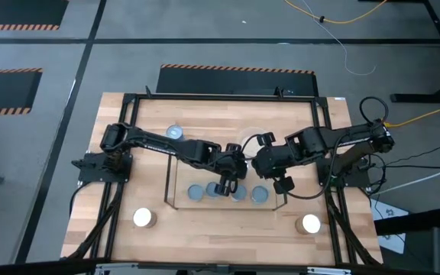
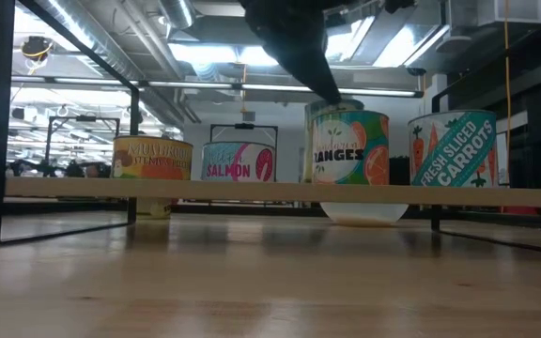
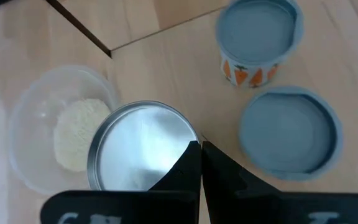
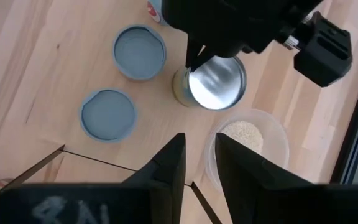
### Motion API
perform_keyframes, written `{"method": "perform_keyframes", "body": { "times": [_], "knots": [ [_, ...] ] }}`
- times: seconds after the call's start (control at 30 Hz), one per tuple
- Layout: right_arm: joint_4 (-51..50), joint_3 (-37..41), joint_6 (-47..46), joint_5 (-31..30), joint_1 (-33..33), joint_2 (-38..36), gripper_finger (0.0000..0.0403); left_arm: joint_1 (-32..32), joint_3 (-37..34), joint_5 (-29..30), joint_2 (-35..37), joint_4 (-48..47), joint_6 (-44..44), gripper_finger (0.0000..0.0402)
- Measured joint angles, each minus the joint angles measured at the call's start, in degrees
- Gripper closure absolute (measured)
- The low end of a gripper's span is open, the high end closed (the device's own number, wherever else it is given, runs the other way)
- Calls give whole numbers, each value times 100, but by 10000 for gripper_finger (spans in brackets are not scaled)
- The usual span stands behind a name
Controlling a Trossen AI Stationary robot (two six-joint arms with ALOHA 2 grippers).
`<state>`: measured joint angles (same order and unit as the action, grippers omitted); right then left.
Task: Pick and place cans onto a shelf
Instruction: Put the canned carrots on the shelf
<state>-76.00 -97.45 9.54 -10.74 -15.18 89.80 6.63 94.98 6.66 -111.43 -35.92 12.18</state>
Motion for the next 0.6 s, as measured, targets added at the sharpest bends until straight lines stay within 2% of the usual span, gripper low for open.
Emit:
{"method": "perform_keyframes", "body": {
  "times": [0.23, 0.6],
  "knots": [
    [1, 0, 0, -2, 0, 0, 311, 4, 2, 144, -27, 50, -2, 395],
    [1, 0, -4, -2, 0, 0, 311, 2, 0, 160, -38, 117, 1, 339]
  ]
}}
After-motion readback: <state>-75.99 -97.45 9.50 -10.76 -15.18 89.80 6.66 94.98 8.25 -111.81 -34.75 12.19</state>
